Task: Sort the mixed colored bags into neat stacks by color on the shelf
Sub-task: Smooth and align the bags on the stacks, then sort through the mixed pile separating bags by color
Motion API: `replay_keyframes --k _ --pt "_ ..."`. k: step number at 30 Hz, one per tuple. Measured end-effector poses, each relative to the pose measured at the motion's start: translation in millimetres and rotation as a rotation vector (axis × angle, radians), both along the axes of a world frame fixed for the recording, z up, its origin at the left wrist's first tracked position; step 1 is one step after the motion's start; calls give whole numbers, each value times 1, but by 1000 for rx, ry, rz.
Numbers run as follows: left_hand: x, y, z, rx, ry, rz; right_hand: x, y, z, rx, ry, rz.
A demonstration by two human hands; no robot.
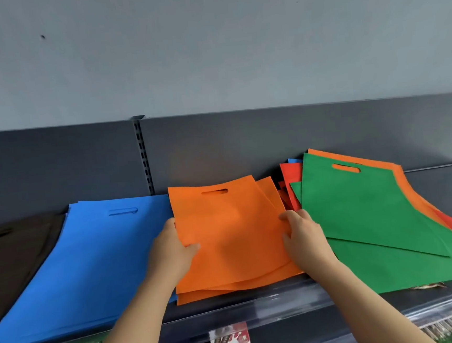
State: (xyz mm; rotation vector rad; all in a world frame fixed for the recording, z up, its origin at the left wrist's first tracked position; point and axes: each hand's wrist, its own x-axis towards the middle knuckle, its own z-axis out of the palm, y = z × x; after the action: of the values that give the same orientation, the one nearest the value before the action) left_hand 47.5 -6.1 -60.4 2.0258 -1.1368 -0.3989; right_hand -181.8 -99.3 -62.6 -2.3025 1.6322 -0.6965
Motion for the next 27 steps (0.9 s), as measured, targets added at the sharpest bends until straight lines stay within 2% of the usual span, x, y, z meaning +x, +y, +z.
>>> replay_keyframes --k 4,7,10,12,17,21,23,27 --pt "11 -3 -14 121 -75 -16 13 -3 -10 -44 170 -24" --pt "15 -3 -18 158 -206 -32 15 -4 -15 -93 264 -33" --pt "16 -4 -18 135 -394 -30 13 -3 -14 -135 259 -16" --pt "11 -7 -15 89 -455 -44 7 -2 -11 -156 216 -17" --pt "-32 -23 -4 -36 -355 -187 -42 -12 -2 -139 219 -152" --pt "-82 -41 -5 -65 -233 -343 -93 -23 6 -6 297 -280" --pt "-107 -51 -6 -52 -191 -397 -112 -25 6 68 305 -277" --pt "-147 -72 -3 -14 -104 -448 -137 -19 4 44 196 -199"
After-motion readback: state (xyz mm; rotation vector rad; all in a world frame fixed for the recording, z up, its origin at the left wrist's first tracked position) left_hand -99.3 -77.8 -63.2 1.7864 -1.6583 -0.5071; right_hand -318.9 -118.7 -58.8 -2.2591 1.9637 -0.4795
